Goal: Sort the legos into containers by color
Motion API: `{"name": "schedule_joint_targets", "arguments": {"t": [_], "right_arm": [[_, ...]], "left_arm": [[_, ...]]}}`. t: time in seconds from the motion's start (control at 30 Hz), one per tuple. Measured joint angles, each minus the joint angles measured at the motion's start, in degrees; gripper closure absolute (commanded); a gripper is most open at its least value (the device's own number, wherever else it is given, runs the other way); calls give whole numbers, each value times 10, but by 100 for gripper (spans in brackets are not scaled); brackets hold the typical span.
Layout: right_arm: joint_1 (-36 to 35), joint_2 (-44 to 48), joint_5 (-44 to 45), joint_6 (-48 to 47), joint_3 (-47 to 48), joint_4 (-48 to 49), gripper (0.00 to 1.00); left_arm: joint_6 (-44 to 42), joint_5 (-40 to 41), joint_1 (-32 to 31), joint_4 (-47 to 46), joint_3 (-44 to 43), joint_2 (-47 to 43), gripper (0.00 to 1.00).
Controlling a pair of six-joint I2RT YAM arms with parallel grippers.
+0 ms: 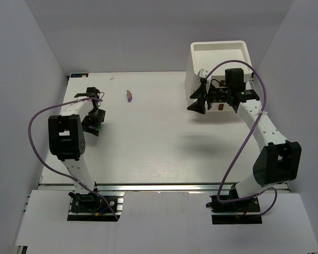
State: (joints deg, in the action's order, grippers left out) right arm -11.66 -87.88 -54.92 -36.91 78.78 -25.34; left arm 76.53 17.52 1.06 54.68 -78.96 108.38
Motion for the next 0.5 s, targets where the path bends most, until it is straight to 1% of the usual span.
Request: {"name": "schedule_joint_targets", "arguments": {"t": [0.2, 0.4, 0.5], "right_arm": [[0, 10, 9, 5, -18, 2, 34], [0, 23, 18, 5, -40, 2, 34], [0, 27, 23, 5, -44, 1, 34]], "left_arm": [[0, 1, 10, -13, -22, 54, 8], [-1, 3, 19, -10, -47, 74, 10], [-1, 4, 24, -5, -60, 84, 18]]}}
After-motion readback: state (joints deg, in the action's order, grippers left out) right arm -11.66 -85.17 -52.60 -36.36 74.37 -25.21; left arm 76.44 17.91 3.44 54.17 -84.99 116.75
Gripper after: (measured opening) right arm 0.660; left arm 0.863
